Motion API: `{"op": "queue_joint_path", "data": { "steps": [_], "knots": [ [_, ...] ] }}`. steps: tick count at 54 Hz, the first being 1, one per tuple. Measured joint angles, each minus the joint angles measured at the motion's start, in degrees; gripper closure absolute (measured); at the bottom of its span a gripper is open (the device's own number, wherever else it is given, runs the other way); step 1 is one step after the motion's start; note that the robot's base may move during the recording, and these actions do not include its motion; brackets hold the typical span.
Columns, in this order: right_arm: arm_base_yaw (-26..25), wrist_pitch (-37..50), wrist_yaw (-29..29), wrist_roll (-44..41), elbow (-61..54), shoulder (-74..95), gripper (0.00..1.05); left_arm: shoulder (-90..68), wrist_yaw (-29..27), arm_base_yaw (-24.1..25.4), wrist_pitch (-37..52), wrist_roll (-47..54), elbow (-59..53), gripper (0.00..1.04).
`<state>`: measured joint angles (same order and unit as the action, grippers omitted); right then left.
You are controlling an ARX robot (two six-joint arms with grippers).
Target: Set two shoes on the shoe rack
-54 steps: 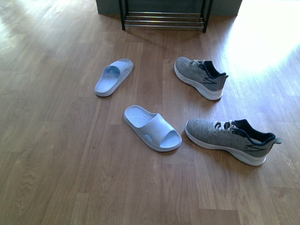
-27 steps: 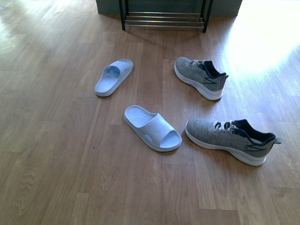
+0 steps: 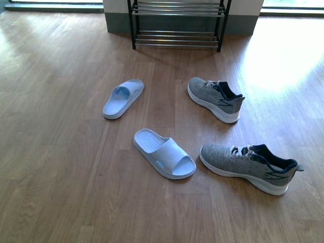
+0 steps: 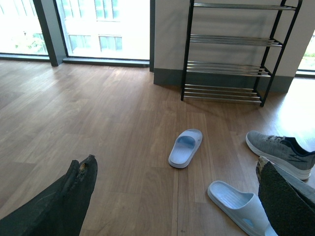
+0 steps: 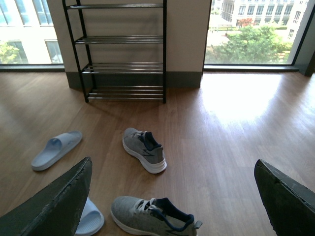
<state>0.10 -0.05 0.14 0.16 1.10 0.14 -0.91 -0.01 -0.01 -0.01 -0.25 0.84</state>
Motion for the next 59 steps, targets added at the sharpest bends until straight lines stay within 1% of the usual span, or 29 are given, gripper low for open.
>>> {"op": "queue_joint_path", "data": {
  "steps": [59],
  "knots": [
    [0.00,0.00,0.00,0.00,0.00,0.00,0.09,0.00,0.00,0.00,0.00,0.02,0.00,0.09]
  ]
}}
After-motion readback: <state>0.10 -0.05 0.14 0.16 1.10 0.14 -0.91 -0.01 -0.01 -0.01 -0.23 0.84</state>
